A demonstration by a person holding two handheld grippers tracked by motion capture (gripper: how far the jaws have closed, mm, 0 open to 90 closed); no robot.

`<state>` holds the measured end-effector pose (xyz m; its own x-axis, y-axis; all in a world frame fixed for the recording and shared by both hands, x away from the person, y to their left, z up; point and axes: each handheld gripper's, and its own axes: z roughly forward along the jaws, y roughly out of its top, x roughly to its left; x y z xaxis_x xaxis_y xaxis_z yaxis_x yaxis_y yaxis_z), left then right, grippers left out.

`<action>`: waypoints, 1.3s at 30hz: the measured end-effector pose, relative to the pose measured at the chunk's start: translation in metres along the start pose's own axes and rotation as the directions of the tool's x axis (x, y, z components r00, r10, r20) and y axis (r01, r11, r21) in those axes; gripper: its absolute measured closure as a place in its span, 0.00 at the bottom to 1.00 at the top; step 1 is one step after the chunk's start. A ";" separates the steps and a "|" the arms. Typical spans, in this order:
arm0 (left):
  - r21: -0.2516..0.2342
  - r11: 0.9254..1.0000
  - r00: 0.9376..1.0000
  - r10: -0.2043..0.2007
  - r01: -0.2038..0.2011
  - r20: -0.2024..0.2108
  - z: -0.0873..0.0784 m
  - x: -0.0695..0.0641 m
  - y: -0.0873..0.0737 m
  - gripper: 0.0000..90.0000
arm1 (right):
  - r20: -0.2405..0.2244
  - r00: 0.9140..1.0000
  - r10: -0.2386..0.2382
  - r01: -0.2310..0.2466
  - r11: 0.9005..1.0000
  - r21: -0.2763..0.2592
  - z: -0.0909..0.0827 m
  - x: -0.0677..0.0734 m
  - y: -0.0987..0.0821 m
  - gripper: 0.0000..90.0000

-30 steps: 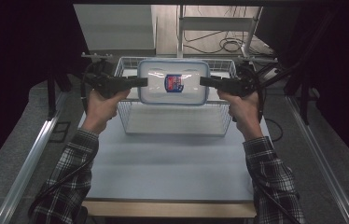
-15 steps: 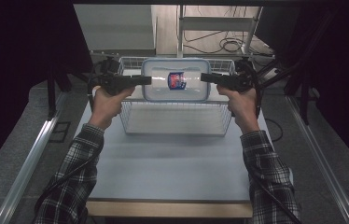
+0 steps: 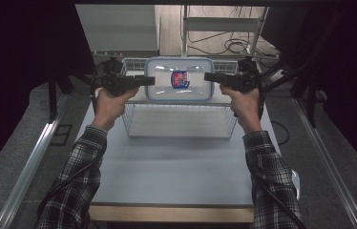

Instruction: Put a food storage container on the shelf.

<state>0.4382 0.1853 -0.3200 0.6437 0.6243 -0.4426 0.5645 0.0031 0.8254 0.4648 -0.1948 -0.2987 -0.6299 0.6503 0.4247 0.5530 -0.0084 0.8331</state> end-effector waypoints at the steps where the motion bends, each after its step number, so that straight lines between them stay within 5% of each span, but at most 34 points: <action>1: 0.000 1.000 1.000 0.001 -0.001 -0.002 0.000 0.000 0.000 0.54 | 0.000 1.000 0.002 -0.002 1.000 -0.002 0.000 -0.001 0.000 0.53; 6: 0.004 1.000 1.000 0.003 -0.003 -0.013 0.001 0.001 0.002 0.53 | -0.003 1.000 0.011 -0.011 1.000 -0.006 0.001 -0.002 -0.002 0.53; 10: 0.059 0.997 0.995 0.059 -0.054 -0.085 0.007 0.000 0.001 0.57 | 0.017 1.000 -0.011 0.011 1.000 0.014 0.003 -0.002 -0.004 0.49; 12: 0.056 0.998 0.997 0.037 -0.033 -0.065 0.012 0.004 -0.002 0.52 | 0.041 0.999 -0.001 0.000 1.000 0.024 0.005 -0.003 -0.006 0.46; 14: 0.044 0.999 0.999 0.008 -0.007 -0.035 0.012 0.009 -0.003 0.53 | 0.019 0.999 0.030 -0.030 0.999 0.012 0.005 -0.008 -0.007 0.47; 17: 0.053 0.998 0.999 0.019 -0.016 -0.041 0.012 0.007 -0.003 0.52 | 0.001 0.999 0.043 -0.043 0.999 0.014 0.006 -0.010 -0.007 0.47; 30: 0.034 0.999 0.997 0.008 -0.006 -0.070 0.012 0.006 0.003 0.48 | 0.141 0.989 -0.041 0.038 0.999 0.028 0.011 -0.001 -0.001 0.43; 39: 0.027 0.999 0.996 0.020 -0.018 -0.086 0.009 0.005 0.005 0.49 | 0.129 0.991 -0.041 0.036 0.999 0.037 0.013 0.000 -0.002 0.53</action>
<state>0.4487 0.1811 -0.3212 0.6083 0.6891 -0.3939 0.5667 -0.0296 0.8234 0.4707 -0.1849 -0.3051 -0.5765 0.7424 0.3414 0.5497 0.0432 0.8342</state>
